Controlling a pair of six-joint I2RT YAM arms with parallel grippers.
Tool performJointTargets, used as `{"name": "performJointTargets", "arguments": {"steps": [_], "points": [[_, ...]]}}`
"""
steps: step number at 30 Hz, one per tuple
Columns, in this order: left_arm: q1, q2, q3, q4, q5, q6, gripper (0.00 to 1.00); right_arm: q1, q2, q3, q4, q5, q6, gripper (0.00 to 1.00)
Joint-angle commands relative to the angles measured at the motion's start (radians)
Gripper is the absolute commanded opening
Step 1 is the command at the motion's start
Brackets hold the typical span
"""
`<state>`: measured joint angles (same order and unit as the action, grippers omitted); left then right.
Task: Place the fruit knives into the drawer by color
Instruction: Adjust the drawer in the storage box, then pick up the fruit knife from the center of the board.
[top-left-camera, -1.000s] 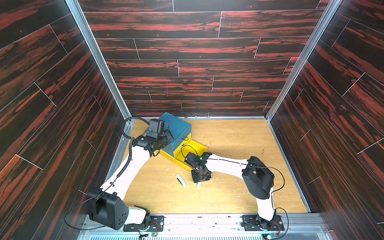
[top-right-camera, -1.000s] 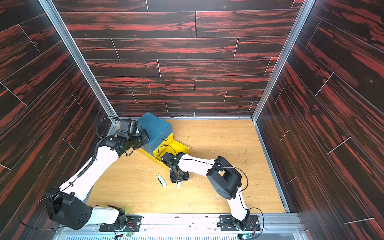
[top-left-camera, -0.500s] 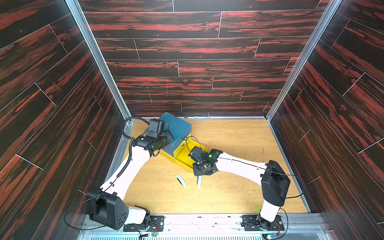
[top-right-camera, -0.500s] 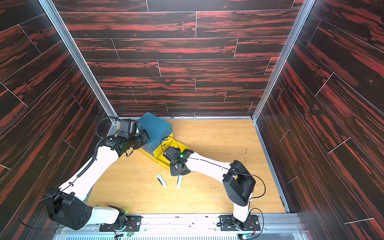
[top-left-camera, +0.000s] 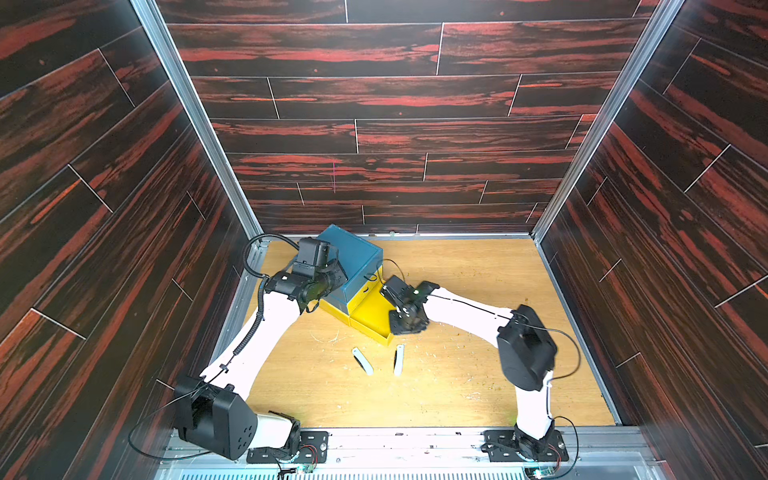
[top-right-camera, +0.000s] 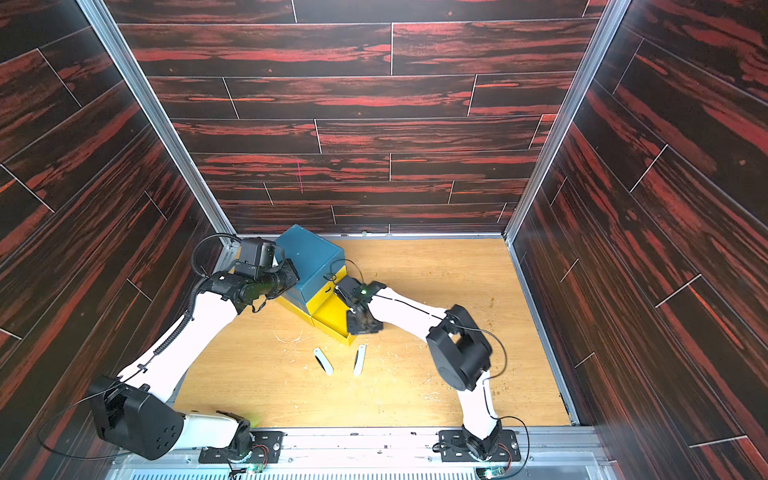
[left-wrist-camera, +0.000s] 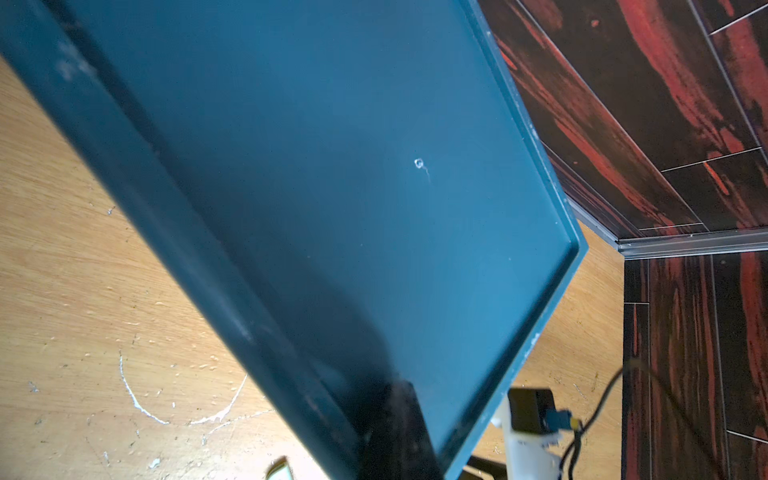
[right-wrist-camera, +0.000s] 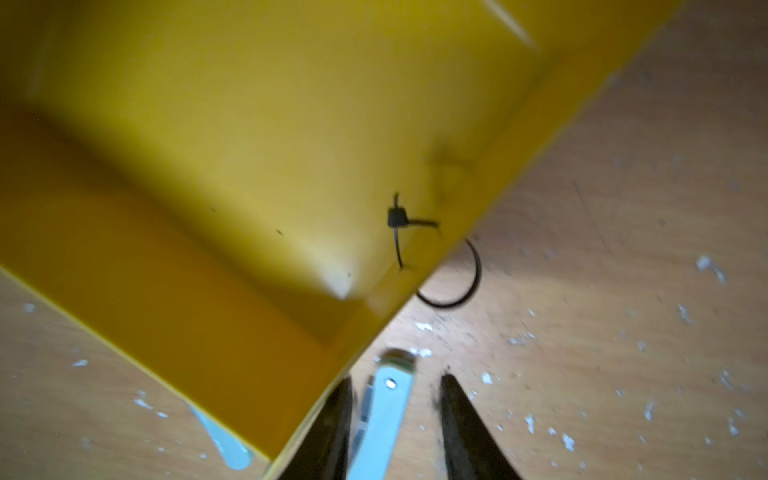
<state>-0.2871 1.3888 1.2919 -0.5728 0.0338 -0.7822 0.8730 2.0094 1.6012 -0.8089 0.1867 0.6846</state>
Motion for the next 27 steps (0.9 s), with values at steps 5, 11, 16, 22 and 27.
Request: {"name": "performJointTargets", "arguments": {"steps": [5,11,16,22,27], "points": [[0.005,-0.009,0.001,-0.027,-0.013,0.011,0.0,0.004,0.064,0.139,-0.081,-0.013,-0.031,0.38],[0.006,-0.013,0.004,-0.025,-0.016,0.012,0.0,0.024,-0.046,0.001,-0.105,-0.015,0.021,0.38],[0.008,-0.009,0.007,-0.021,-0.008,0.012,0.0,0.081,-0.132,-0.127,-0.137,-0.042,0.082,0.45],[0.008,-0.011,-0.004,-0.011,0.0,0.004,0.0,0.11,-0.13,-0.188,-0.1,-0.081,0.108,0.5],[0.008,-0.022,-0.012,-0.016,-0.008,0.004,0.0,0.113,-0.069,-0.167,-0.07,-0.115,0.115,0.5]]}}
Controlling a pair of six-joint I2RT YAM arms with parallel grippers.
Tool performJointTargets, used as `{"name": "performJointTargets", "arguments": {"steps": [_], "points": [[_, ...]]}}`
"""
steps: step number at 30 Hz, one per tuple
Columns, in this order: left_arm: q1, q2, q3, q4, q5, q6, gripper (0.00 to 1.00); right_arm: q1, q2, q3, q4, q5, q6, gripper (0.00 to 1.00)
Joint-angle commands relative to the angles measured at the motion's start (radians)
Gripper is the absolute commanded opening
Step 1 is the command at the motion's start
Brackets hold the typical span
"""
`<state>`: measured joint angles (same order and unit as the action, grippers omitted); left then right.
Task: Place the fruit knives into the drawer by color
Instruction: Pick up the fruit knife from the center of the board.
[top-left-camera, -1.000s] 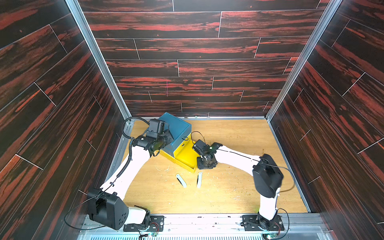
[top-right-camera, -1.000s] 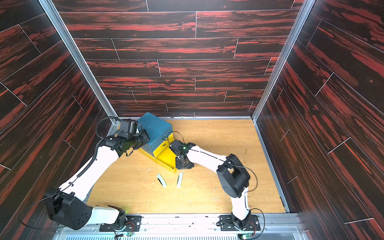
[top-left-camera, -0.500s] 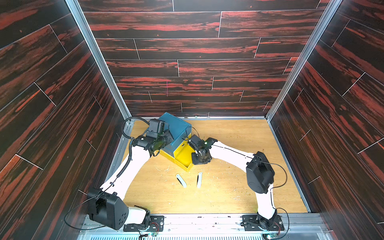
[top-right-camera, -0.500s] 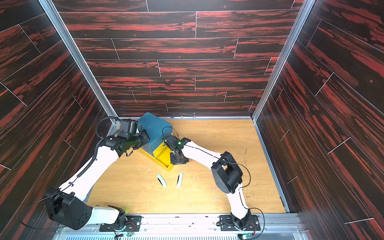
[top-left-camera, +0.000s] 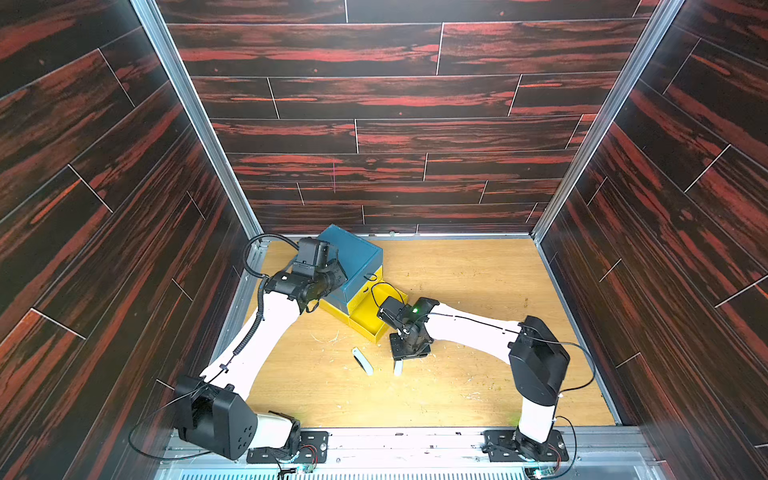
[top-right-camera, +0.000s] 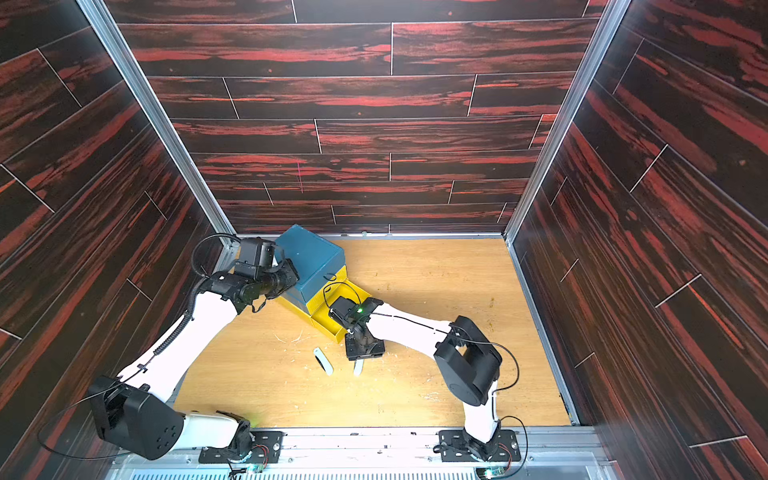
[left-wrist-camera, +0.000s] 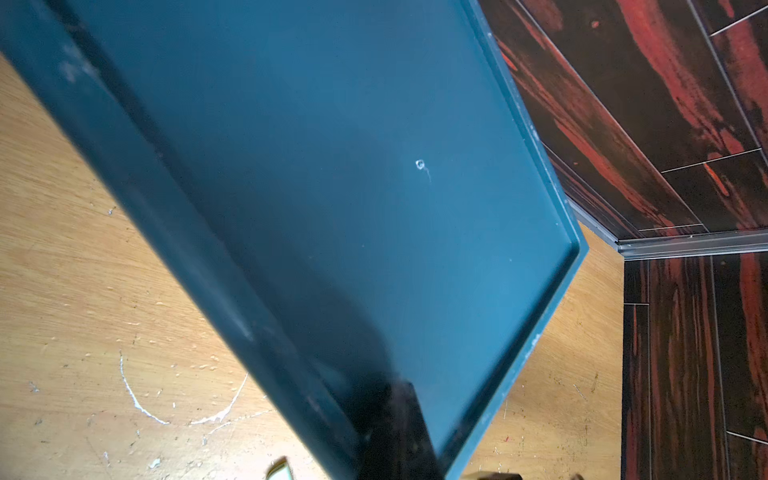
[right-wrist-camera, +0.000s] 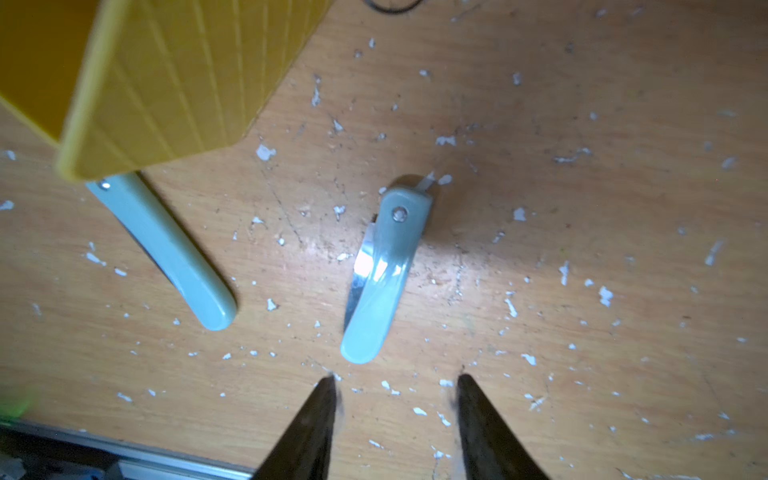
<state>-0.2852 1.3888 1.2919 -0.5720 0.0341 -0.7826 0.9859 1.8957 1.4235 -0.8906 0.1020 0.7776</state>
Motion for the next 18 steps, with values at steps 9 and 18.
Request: {"name": "performJointTargets", "arguments": {"steps": [9,18], "points": [[0.006,-0.019,-0.011,-0.02,-0.011,0.008,0.0,0.005,0.126,0.028,0.035,-0.059,0.029,0.5],[0.006,-0.02,-0.014,-0.021,-0.009,0.008,0.0,0.005,0.18,0.02,0.007,-0.027,0.032,0.48]]}}
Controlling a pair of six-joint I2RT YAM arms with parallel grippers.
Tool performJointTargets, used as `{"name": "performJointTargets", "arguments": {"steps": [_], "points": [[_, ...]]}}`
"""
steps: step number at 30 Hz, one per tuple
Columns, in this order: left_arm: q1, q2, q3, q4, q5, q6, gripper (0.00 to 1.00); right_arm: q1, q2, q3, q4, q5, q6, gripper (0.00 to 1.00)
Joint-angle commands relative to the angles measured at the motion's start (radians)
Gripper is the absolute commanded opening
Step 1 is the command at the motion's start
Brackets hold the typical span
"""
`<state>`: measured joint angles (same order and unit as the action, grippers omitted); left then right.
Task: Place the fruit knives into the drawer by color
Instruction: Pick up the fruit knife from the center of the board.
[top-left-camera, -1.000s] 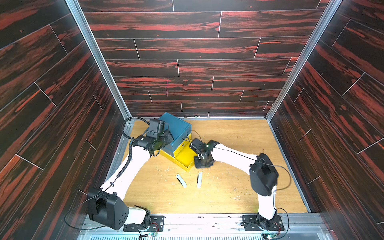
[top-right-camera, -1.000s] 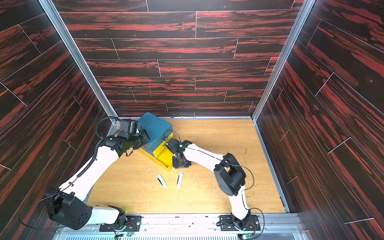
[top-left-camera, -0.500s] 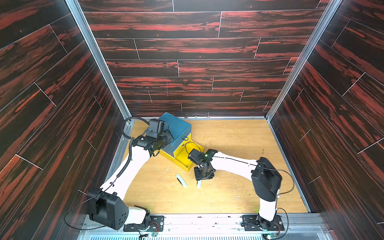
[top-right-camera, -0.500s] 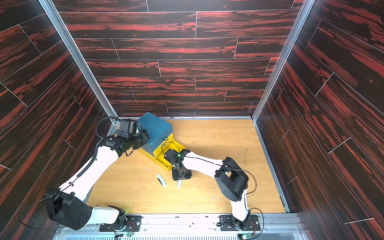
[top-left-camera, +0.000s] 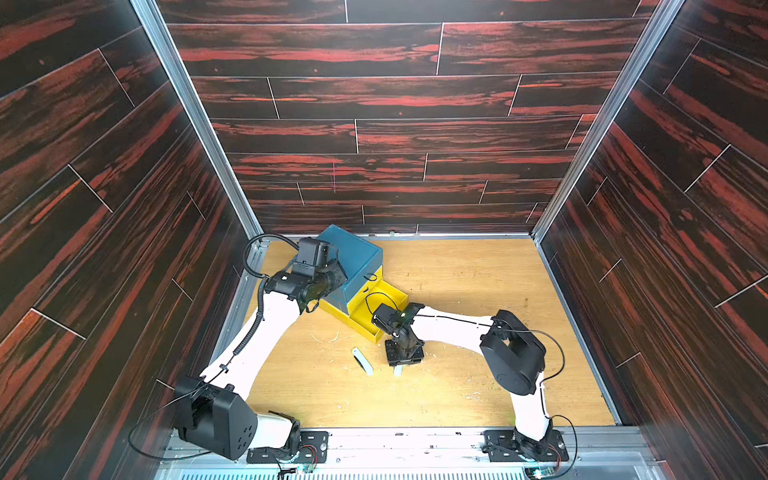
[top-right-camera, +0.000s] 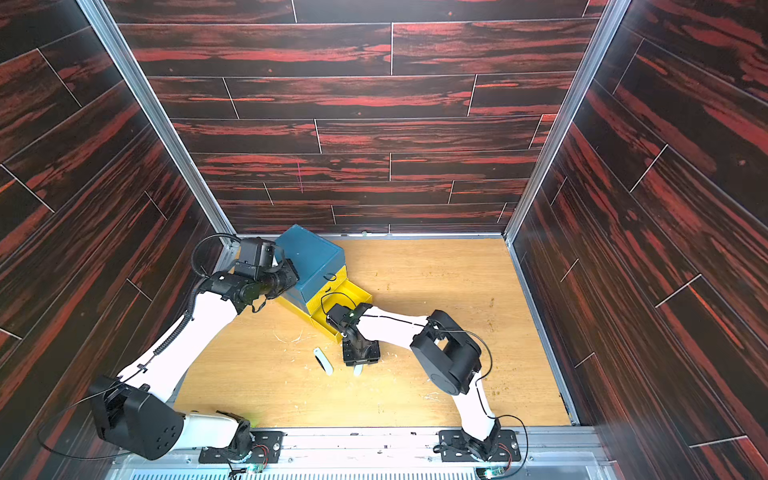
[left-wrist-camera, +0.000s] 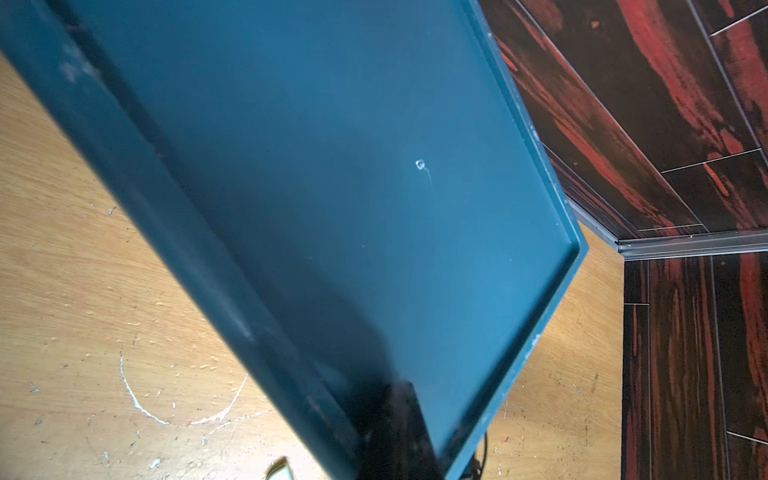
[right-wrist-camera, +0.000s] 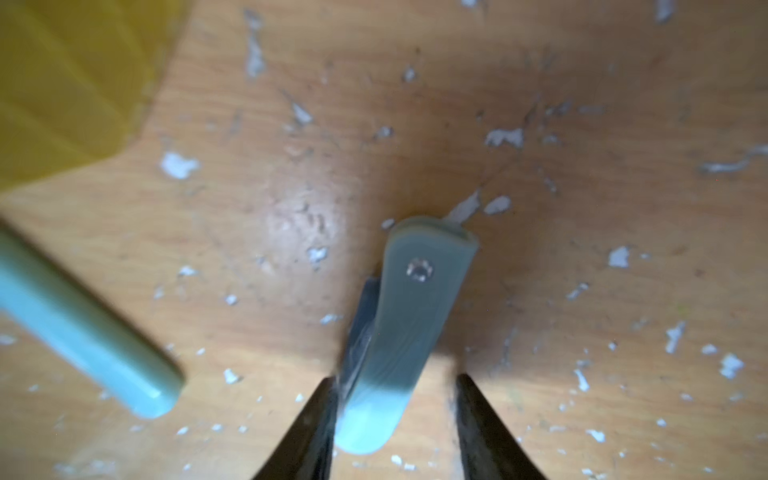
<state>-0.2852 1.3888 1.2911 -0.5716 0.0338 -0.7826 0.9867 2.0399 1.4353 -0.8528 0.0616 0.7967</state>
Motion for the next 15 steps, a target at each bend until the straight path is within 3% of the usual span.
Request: {"name": "performJointTargets", "arguments": {"steps": [1,5,15], "points": [[0.006,-0.02,-0.013,-0.022,-0.01,0.009,0.0,0.004,0.041,0.01,-0.037,0.022,0.015,0.47],[0.006,-0.017,-0.009,-0.024,-0.012,0.011,0.0,0.004,0.053,0.021,-0.06,0.038,0.023,0.43],[0.006,-0.013,-0.005,-0.018,-0.005,0.009,0.0,0.003,0.018,-0.005,-0.064,0.061,0.02,0.17]]}}
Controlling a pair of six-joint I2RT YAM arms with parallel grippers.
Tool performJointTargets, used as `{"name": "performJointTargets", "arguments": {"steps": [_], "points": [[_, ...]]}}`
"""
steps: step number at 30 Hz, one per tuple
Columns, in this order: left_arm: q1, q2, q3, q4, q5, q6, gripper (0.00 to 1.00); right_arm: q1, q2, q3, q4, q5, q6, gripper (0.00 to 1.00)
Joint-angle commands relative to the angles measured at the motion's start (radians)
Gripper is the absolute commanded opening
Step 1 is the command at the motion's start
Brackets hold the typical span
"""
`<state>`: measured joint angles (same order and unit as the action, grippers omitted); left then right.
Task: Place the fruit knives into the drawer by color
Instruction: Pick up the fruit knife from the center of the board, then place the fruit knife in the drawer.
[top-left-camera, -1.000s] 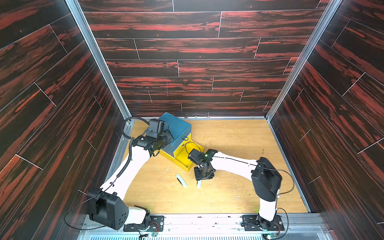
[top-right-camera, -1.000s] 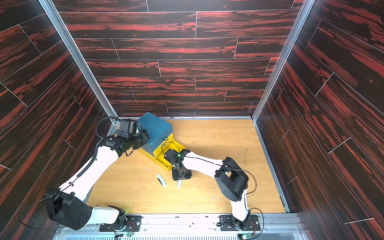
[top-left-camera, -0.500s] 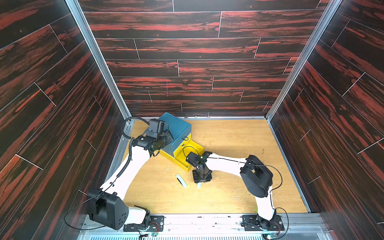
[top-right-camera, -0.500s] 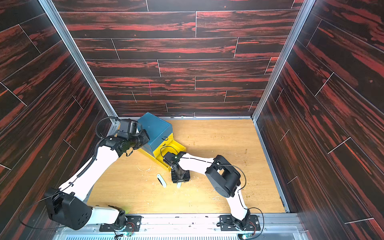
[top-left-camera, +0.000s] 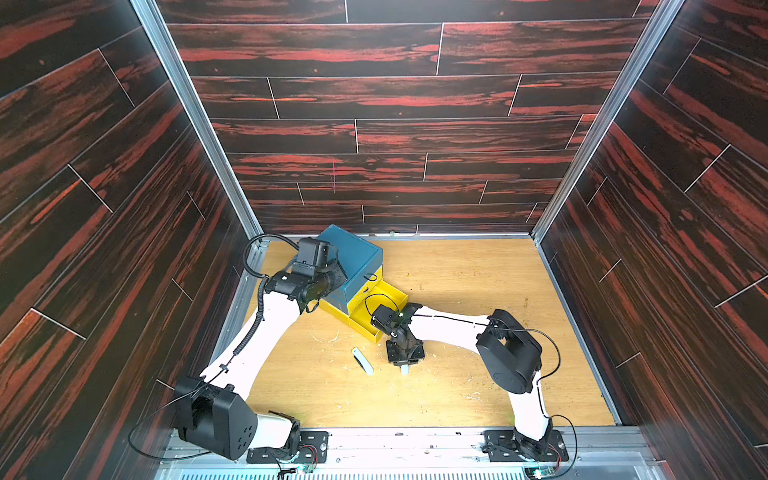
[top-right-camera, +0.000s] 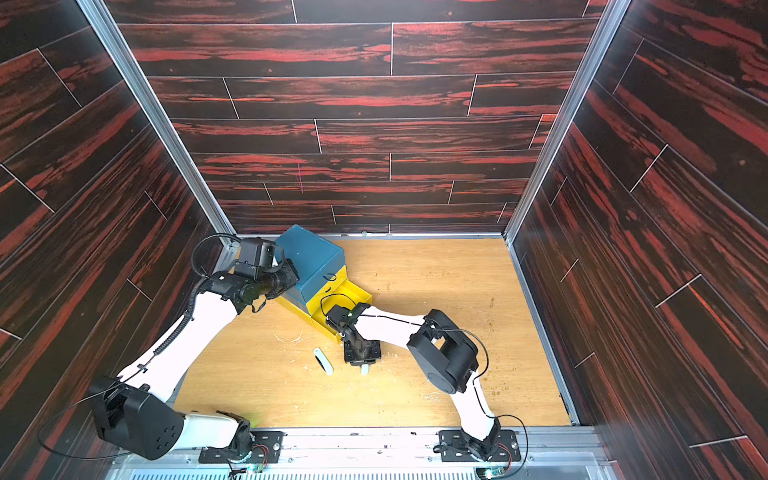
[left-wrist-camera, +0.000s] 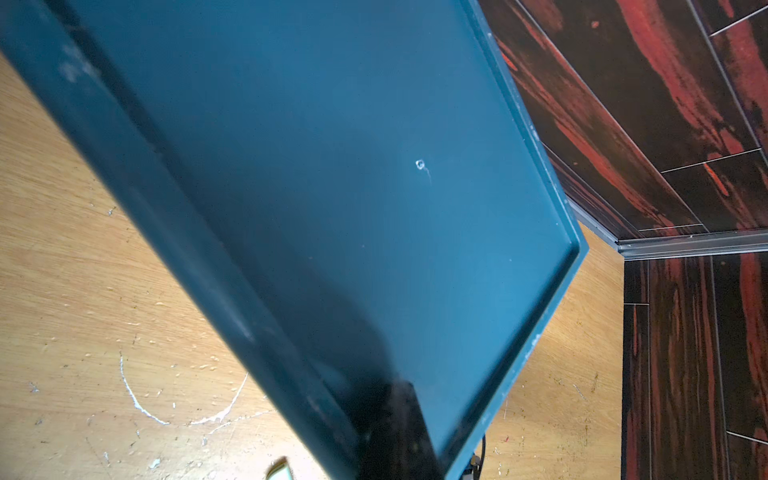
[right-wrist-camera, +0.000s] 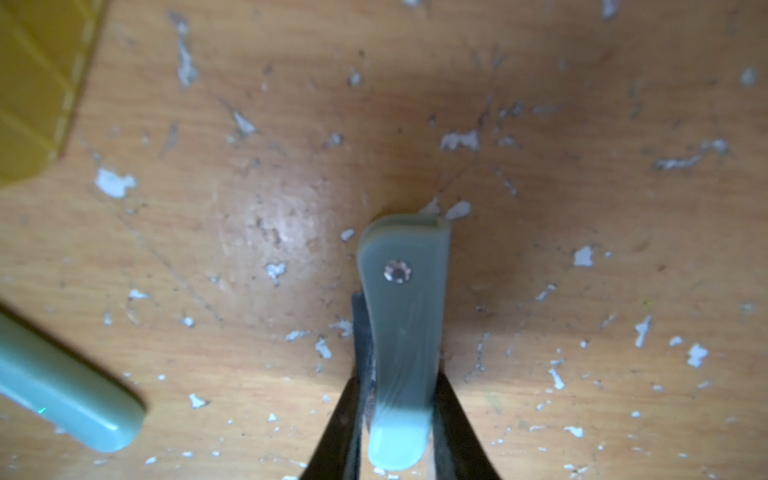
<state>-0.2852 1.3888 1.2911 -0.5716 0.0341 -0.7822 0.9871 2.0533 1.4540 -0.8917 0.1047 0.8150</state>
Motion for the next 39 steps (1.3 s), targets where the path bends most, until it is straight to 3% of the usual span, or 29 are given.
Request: {"name": "performJointTargets", "arguments": {"steps": [1,10,19,25,34,39], "points": [[0.007,-0.014,-0.007,-0.019,-0.005,0.009,0.0,0.002,-0.001,-0.027,-0.022,0.02,0.003,0.15],[0.007,-0.011,-0.004,-0.019,-0.007,0.011,0.0,-0.005,-0.089,-0.069,-0.027,0.067,-0.019,0.1],[0.009,-0.01,-0.004,-0.017,-0.01,0.009,0.0,-0.067,-0.16,0.045,-0.1,0.1,-0.096,0.11],[0.009,-0.002,-0.002,-0.015,-0.007,0.008,0.0,-0.113,-0.1,0.255,-0.139,0.095,-0.155,0.11],[0.009,-0.004,-0.01,-0.012,-0.005,0.008,0.0,-0.134,0.158,0.69,-0.204,0.016,-0.16,0.11],[0.01,-0.005,-0.008,-0.014,-0.003,0.009,0.0,-0.133,0.268,0.831,-0.257,-0.005,-0.137,0.11]]}}
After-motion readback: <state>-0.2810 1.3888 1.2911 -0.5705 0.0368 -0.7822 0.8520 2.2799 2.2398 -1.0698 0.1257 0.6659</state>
